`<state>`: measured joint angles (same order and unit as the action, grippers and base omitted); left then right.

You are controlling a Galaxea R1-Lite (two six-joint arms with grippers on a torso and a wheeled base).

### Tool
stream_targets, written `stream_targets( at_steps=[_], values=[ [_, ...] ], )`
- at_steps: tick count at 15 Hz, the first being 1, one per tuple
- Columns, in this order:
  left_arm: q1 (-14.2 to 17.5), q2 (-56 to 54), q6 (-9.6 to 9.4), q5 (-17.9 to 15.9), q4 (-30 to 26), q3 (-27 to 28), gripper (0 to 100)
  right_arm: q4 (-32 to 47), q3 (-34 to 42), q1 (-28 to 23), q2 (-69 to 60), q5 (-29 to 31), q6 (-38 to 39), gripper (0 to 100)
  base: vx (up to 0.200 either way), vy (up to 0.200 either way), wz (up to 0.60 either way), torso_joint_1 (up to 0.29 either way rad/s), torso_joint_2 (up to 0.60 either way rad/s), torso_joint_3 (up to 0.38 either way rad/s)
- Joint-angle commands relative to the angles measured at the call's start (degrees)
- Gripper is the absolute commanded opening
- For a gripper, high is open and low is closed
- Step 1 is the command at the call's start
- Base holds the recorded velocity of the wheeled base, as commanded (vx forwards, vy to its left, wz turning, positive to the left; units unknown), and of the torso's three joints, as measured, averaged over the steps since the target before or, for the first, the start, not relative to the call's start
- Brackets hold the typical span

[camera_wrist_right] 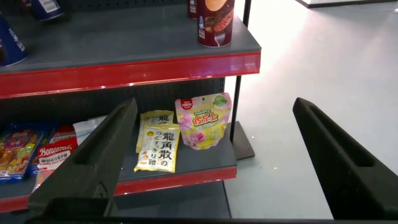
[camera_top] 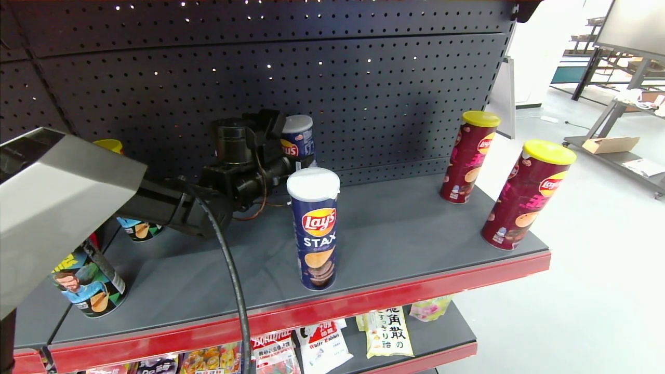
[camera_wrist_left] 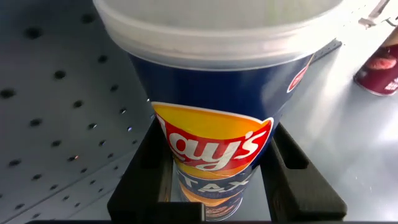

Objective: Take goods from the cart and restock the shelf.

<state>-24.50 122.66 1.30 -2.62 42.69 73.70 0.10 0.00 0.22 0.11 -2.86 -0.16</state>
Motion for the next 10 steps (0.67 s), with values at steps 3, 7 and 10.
stream_targets(
  at_steps=[3,7,10],
  values=[
    [-0.37,0.91,-0.43,0.16,-0.15,0.48,0,-0.01,0.00,0.04,-0.02,-0.04,-0.02,100,0.000,0.000,0.00,0.000,0.00,0.000],
    [-0.19,0.82,-1.04,0.78,-0.33,0.74,0,-0.01,0.00,0.04,-0.02,-0.04,-0.02,100,0.000,0.000,0.00,0.000,0.00,0.000],
    [-0.11,0.65,-3.33,0.95,-0.33,0.56,0,-0.01,0.00,0.04,-0.02,-0.04,-0.02,100,0.000,0.000,0.00,0.000,0.00,0.000]
  ],
)
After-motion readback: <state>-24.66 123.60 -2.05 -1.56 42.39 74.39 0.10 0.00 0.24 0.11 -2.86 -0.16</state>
